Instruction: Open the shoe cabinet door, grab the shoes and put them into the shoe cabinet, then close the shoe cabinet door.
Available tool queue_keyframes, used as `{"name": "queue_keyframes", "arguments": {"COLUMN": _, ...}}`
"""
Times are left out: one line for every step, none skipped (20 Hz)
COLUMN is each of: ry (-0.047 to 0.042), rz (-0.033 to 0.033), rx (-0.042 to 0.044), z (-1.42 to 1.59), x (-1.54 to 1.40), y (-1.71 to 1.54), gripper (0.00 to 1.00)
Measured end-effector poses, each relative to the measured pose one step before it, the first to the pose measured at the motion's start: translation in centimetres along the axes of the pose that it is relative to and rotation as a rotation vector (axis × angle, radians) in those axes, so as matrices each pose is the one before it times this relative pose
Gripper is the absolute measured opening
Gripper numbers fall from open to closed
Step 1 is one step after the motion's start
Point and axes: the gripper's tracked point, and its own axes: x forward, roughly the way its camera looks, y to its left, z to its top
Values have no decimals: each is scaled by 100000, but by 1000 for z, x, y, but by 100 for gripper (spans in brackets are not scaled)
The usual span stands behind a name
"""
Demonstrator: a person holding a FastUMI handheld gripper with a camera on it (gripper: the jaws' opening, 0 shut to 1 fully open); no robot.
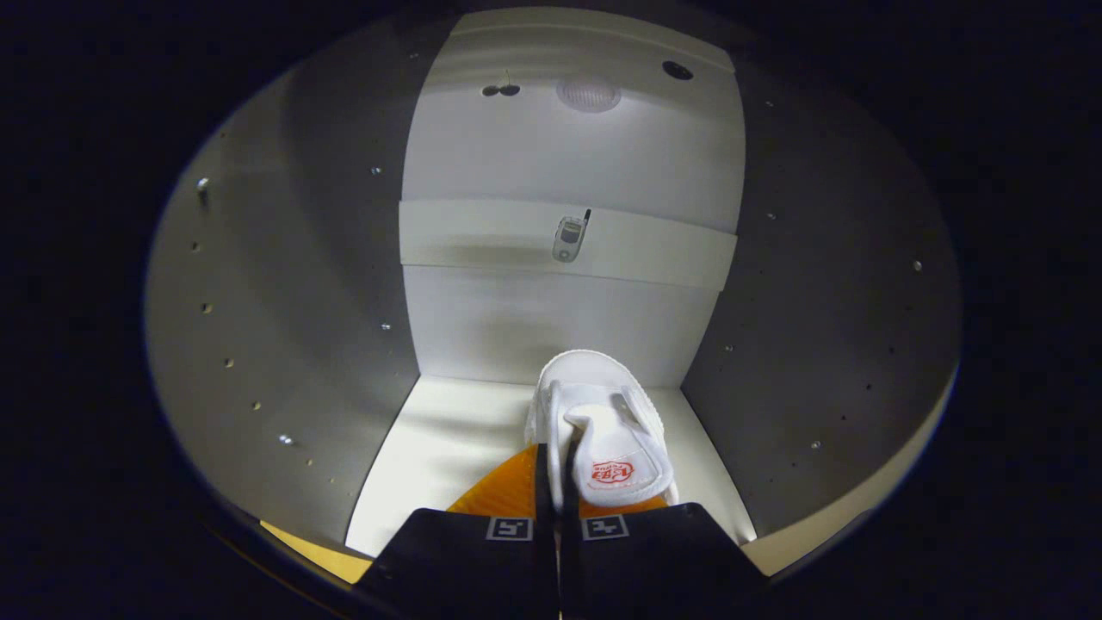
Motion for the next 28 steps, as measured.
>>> {"name": "queue_keyframes", "arguments": {"ry": 1608, "rz": -154, "rx": -709, "z": -479, "x": 843, "y": 193, "gripper": 6}}
{"name": "queue_keyframes", "arguments": {"ry": 2056, "rz": 184, "rx": 323, "z": -533, "x": 771, "y": 174, "gripper": 5}}
{"name": "queue_keyframes", "arguments": {"ry": 2072, "rz": 583, "rx": 937, "z": -553, "x": 846, "y": 200, "gripper": 5}}
{"name": "queue_keyframes", "arguments": {"ry": 1601, "rz": 456, "rx": 540, "z": -472, "x": 588, "y": 177, "gripper": 6}}
{"name": "queue_keyframes", "arguments": {"ry": 1012, "rz": -948, "rx": 436, "z": -269, "x": 664, "y": -54, "gripper": 5}}
{"name": "queue_keyframes", "arguments": {"ry": 44, "rz": -1453, "rx": 266, "z": -38, "x": 393, "y": -186, "gripper": 6}}
{"name": "queue_keyframes", "arguments": {"ry": -868, "rz": -648, "rx": 55, "z": 161, "x": 426, "y": -61, "gripper": 6}}
{"name": "queue_keyframes", "arguments": {"ry": 341, "rz": -311, "rx": 1007, "z": -74, "x": 390, "y": -1, "gripper": 6}}
{"name": "queue_keyframes", "arguments": {"ry": 1193, "rz": 480, "rx": 1669, "z": -310, "x": 165, "y": 59, "gripper": 6}}
{"name": "queue_keyframes", "arguments": {"ry": 1531, "rz": 859, "rx": 1885, "z": -212, "x": 104, "y": 148, "gripper": 6}}
{"name": "queue_keyframes", "arguments": {"ry": 1139, "rz": 613, "rx": 1701, "z": -162, "x": 134, "y": 139, "gripper": 6}}
{"name": "queue_keyframes", "arguments": {"ry": 584, "rz": -327, "rx": 870, "z": -18, "x": -129, "y": -56, "gripper": 6}}
{"name": "queue_keyframes", "arguments": {"ry": 357, "rz": 172, "rx": 537, "z": -29, "x": -7, "y": 72, "gripper": 7}}
{"name": "queue_keyframes", "arguments": {"ry": 879, "rz": 277, "rx": 146, "z": -200, "x": -46, "y": 18, "gripper": 9}}
{"name": "queue_keyframes", "arguments": {"ry": -1377, "rz": -1000, "rx": -1033, "z": 439, "x": -564, "y": -203, "gripper": 14}}
{"name": "queue_keyframes", "arguments": {"ry": -2001, "rz": -1113, "rx": -537, "z": 480, "x": -319, "y": -255, "gripper": 17}}
{"name": "queue_keyframes", "arguments": {"ry": -934, "rz": 391, "rx": 514, "z": 299, "x": -998, "y": 100, "gripper": 21}}
{"name": "queue_keyframes", "arguments": {"ry": -135, "rz": 1097, "rx": 787, "z": 187, "x": -1000, "y": 183, "gripper": 22}}
{"name": "queue_keyframes", "arguments": {"ry": -487, "rz": 1396, "rx": 160, "z": 180, "x": -1043, "y": 184, "gripper": 24}}
{"name": "queue_keyframes", "arguments": {"ry": -1024, "rz": 860, "rx": -883, "z": 83, "x": -1108, "y": 59, "gripper": 34}}
{"name": "queue_keyframes", "arguments": {"ry": -1497, "rz": 386, "rx": -1899, "z": 115, "x": -1278, "y": -200, "gripper": 45}}
{"name": "queue_keyframes", "arguments": {"ry": -2422, "rz": -208, "rx": -3031, "z": 157, "x": -1674, "y": -128, "gripper": 56}}
{"name": "queue_keyframes", "arguments": {"ry": -3041, "rz": 189, "rx": -3495, "z": 197, "x": -1624, "y": -150, "gripper": 67}}
{"name": "queue_keyframes", "arguments": {"ry": -3180, "rz": -222, "rx": -3037, "z": 334, "x": -1923, "y": -259, "gripper": 78}}
{"name": "queue_keyframes", "arguments": {"ry": -3026, "rz": 445, "rx": -1273, "z": 266, "x": -1764, "y": 23, "gripper": 89}}
{"name": "queue_keyframes", "arguments": {"ry": -3191, "rz": 603, "rx": 517, "z": 466, "x": -1969, "y": 19, "gripper": 89}}
{"name": "queue_keyframes", "arguments": {"ry": -3332, "rz": 937, "rx": 1281, "z": 443, "x": -1901, "y": 5, "gripper": 96}}
{"name": "queue_keyframes", "arguments": {"ry": -3886, "rz": 538, "rx": 2065, "z": 645, "x": -2167, "y": -58, "gripper": 100}}
